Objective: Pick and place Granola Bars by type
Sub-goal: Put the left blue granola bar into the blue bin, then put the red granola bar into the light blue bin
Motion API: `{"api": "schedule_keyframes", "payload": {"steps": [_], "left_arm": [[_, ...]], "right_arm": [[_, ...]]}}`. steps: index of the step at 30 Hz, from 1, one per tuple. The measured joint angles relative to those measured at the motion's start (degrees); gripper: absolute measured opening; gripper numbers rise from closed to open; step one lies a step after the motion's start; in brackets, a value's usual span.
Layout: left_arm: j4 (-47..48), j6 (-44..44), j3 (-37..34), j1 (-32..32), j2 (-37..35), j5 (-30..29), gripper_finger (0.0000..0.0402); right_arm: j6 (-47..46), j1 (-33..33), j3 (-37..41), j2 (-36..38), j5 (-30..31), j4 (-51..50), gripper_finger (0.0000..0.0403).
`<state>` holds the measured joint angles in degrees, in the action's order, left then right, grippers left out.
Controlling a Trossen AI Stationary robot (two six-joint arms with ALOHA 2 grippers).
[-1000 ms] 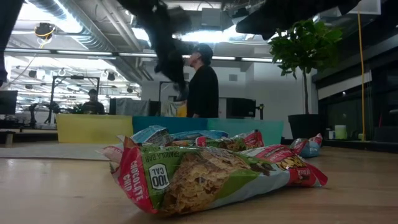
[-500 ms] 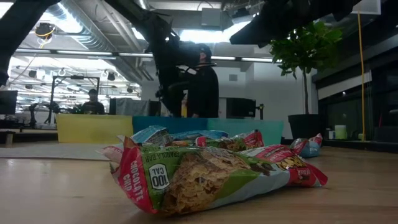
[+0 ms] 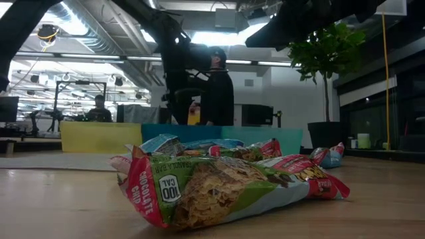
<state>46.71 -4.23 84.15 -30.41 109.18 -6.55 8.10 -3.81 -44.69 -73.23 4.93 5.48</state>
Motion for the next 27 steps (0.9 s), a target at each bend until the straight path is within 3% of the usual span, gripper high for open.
{"api": "schedule_keyframes", "payload": {"steps": [8,15,22,27], "left_arm": [[2.32,0.32,0.01,1.89,-5.34,0.65,0.0158],[8.88,1.5,0.02,7.55,-13.33,4.8,0.0163],[16.46,7.92,-0.17,19.89,-20.26,6.77,0.0164],[15.35,15.24,-4.04,31.54,-23.98,6.09,0.0162]], "right_arm": [[1.44,0.17,0.0,0.0,0.0,0.39,0.0067],[4.27,0.26,0.0,0.0,0.02,0.37,0.0067],[6.13,0.26,0.0,0.0,0.02,0.79,0.0067],[7.65,0.26,0.0,0.0,0.02,1.07,0.0067]]}}
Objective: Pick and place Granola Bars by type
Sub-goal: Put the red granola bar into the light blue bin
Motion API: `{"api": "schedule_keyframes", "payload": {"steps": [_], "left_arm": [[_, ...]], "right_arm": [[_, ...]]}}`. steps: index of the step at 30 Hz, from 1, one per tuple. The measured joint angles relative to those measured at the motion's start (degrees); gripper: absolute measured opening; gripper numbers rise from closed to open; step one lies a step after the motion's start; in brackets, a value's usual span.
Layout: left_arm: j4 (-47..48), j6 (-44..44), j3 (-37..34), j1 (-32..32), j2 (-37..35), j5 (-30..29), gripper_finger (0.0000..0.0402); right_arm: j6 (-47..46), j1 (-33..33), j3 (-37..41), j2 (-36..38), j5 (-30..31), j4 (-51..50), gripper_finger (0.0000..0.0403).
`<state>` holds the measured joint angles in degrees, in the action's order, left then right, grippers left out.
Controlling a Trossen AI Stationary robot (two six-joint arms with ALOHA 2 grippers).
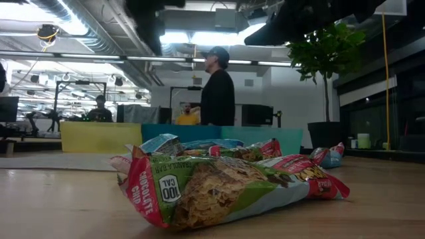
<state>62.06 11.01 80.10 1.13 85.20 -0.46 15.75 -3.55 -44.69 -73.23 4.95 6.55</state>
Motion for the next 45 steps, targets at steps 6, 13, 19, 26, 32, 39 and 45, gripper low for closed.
{"api": "schedule_keyframes", "payload": {"steps": [6,13,19,26,32,39,45], "left_arm": [[-2.22,8.45,-4.4,12.55,-0.25,-8.89,0.0164],[-11.09,14.99,-10.05,20.04,0.26,-18.81,0.0162],[-21.47,19.6,-15.14,21.02,0.27,-25.02,0.0163],[-35.2,24.1,-22.79,21.02,0.31,-28.72,0.0163],[-45.54,25.77,-31.87,21.0,0.31,-33.97,0.0162],[-51.19,31.96,-38.65,21.94,0.31,-31.19,0.0164],[-57.92,22.98,-38.76,23.59,0.43,-26.25,0.0161]], "right_arm": [[2.88,0.0,-0.46,0.0,0.02,0.35,0.0067],[4.28,0.0,-0.5,0.0,-0.01,5.25,0.0067],[7.13,0.0,-0.5,0.0,-0.01,5.74,0.0067],[7.17,0.0,-0.5,0.0,-0.01,5.46,0.0067],[7.28,0.0,-0.52,-0.01,-0.02,5.46,0.0067],[9.76,0.0,-0.55,0.0,-0.02,6.16,0.0067],[9.9,0.0,-0.57,0.0,-0.02,6.1,0.0067]]}}
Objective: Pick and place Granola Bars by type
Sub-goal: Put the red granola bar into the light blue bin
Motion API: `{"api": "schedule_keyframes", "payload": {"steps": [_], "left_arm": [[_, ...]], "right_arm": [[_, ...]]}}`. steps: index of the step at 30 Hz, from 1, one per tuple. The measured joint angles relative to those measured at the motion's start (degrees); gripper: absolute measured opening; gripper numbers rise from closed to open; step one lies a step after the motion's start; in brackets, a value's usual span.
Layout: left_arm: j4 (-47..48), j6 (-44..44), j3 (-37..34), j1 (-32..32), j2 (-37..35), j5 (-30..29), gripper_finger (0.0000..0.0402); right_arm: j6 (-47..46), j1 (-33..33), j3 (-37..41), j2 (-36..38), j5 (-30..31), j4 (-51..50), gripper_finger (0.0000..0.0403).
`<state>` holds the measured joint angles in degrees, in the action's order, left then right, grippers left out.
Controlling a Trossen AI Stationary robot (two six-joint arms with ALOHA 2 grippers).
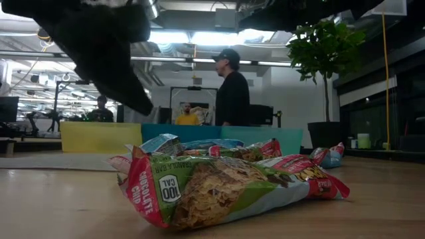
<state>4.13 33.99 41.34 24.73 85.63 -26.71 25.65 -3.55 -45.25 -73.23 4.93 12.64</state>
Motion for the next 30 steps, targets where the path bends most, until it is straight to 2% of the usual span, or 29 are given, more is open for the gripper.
{"api": "schedule_keyframes", "payload": {"steps": [5,9,13,23,30], "left_arm": [[-7.36,-5.15,0.04,0.01,2.63,7.02,0.0164],[-11.76,-8.65,0.04,-0.88,5.95,10.36,0.0164],[-13.04,-9.59,0.04,-2.62,8.1,14.06,0.0164],[-12.73,-7.68,0.04,-5.24,8.06,16.38,0.0165],[-8.86,-4.69,0.07,-5.61,7.99,17.11,0.0165]], "right_arm": [[-5.36,0.0,0.0,0.0,-0.02,-0.79,0.0067],[-7.15,-0.07,0.0,0.0,-0.02,-2.69,0.0067],[-7.41,-0.07,0.0,0.0,-0.02,-4.64,0.0067],[-7.41,-0.08,0.0,0.0,-0.02,-5.05,0.0067],[-7.34,-0.09,0.0,0.0,-0.02,-5.05,0.0067]]}}
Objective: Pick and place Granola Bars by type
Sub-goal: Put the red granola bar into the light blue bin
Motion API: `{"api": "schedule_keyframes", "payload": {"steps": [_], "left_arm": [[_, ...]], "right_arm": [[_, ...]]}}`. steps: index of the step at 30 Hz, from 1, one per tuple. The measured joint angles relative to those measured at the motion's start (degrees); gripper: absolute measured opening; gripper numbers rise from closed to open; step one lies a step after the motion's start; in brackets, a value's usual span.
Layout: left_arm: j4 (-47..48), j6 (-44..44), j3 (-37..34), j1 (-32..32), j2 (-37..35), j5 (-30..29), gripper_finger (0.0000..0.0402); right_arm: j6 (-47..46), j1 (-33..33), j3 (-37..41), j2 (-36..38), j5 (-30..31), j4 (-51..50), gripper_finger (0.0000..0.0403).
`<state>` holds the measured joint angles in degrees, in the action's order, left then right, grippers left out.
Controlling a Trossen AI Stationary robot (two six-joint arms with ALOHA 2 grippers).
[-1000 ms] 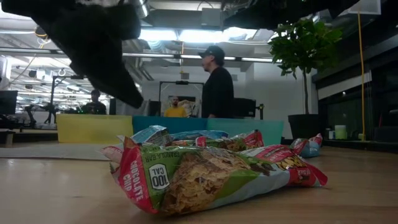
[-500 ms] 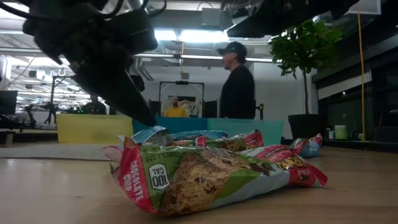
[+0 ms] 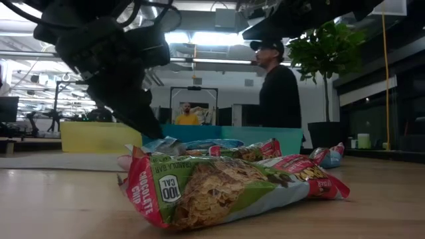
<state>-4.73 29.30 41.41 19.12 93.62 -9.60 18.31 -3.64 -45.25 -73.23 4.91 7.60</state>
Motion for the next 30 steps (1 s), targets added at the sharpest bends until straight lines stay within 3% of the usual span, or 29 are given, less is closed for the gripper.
{"api": "schedule_keyframes", "payload": {"steps": [6,14,25,30], "left_arm": [[7.46,3.83,0.0,-2.35,-1.09,10.81,0.0165],[9.09,5.48,0.0,-5.24,-4.29,18.17,0.0165],[8.93,6.22,1.53,-7.28,-6.91,25.77,0.0165],[9.31,2.76,3.93,-7.28,-6.91,23.92,0.0165]], "right_arm": [[0.34,0.01,0.01,0.0,0.0,0.07,0.0067],[1.42,0.0,0.02,-0.01,0.01,0.87,0.0067],[1.42,0.02,0.02,0.0,0.02,1.15,0.0067],[1.42,0.01,0.02,-0.02,0.02,1.2,0.0067]]}}
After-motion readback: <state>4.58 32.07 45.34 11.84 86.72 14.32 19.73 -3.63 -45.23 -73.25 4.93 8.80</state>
